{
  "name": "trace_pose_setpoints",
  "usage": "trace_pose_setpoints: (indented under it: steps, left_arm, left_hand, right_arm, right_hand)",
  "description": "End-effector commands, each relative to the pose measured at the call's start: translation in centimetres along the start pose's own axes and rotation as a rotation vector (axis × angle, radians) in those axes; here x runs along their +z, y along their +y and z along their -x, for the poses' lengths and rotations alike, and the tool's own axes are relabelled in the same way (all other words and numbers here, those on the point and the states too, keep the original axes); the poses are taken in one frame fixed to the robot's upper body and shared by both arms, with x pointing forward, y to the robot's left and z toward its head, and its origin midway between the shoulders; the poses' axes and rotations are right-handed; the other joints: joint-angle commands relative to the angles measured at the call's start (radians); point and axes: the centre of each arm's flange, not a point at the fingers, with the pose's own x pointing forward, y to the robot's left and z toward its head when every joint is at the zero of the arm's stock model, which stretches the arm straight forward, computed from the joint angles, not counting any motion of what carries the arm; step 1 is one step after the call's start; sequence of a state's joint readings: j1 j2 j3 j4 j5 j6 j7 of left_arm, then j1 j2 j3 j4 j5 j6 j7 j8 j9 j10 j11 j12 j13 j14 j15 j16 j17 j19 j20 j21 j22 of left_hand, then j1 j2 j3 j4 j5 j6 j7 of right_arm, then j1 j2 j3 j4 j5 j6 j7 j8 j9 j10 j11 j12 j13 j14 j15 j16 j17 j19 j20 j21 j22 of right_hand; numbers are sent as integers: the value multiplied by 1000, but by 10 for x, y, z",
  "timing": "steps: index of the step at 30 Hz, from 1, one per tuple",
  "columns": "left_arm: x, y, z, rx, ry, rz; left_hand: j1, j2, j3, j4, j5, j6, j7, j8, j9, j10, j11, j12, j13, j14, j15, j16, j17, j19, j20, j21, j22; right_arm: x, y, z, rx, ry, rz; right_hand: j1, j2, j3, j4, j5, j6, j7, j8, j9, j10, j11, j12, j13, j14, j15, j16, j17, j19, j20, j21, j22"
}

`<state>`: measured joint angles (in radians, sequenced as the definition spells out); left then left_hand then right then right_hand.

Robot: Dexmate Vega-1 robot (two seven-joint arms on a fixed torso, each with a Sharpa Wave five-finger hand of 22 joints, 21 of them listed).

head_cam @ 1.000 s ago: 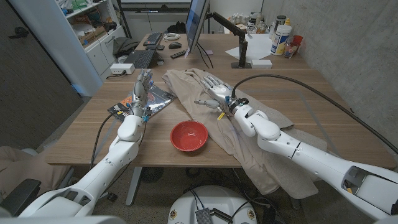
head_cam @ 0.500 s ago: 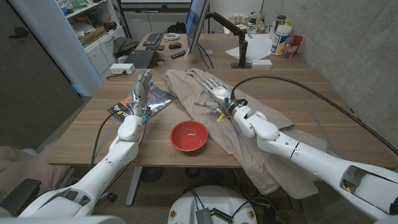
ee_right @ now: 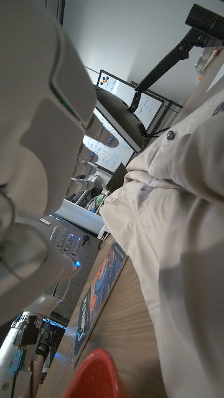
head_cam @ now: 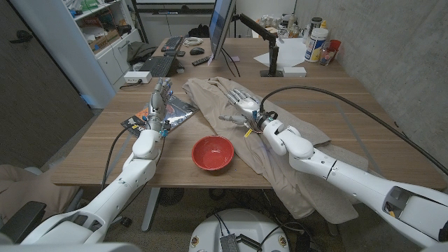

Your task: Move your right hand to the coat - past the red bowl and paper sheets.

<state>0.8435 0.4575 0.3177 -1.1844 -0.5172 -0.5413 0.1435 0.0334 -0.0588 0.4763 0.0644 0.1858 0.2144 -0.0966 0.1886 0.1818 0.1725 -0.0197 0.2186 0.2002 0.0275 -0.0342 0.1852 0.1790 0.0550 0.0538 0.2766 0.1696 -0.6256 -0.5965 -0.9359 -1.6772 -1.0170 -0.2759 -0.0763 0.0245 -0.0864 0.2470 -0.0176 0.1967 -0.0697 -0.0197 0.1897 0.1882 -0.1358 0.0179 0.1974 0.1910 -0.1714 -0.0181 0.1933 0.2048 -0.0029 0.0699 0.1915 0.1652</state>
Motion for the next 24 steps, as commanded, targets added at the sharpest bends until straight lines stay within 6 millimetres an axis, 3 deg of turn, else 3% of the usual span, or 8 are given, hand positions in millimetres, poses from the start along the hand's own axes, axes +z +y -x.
trace_pose_setpoints:
  steps: [1, 24]
  left_arm:
    - [0, 0, 0, 0, -1, 1]
    - [0, 0, 0, 0, 2, 1]
  left_hand:
    - [-3, 10, -5, 1, 10, 5, 0, 2, 2, -1, 6, 3, 3, 0, -4, 2, 2, 8, 1, -7, 4]
    - [-3, 11, -8, 1, 10, 5, 0, 2, 2, 0, 5, 3, 3, -1, -3, 1, 2, 10, 2, -16, 4]
  right_arm:
    - [3, 2, -1, 8, -3, 20]
    - [3, 5, -1, 17, 3, 34]
  right_hand:
    - [-2, 5, -6, 2, 10, 1, -2, 8, 4, 1, -6, 3, 2, -51, -1, 8, 0, 3, 7, -3, 5]
    - [0, 7, -10, 4, 11, 3, -4, 8, 4, 8, -7, 5, 3, -50, -1, 9, -1, 3, 7, -3, 5]
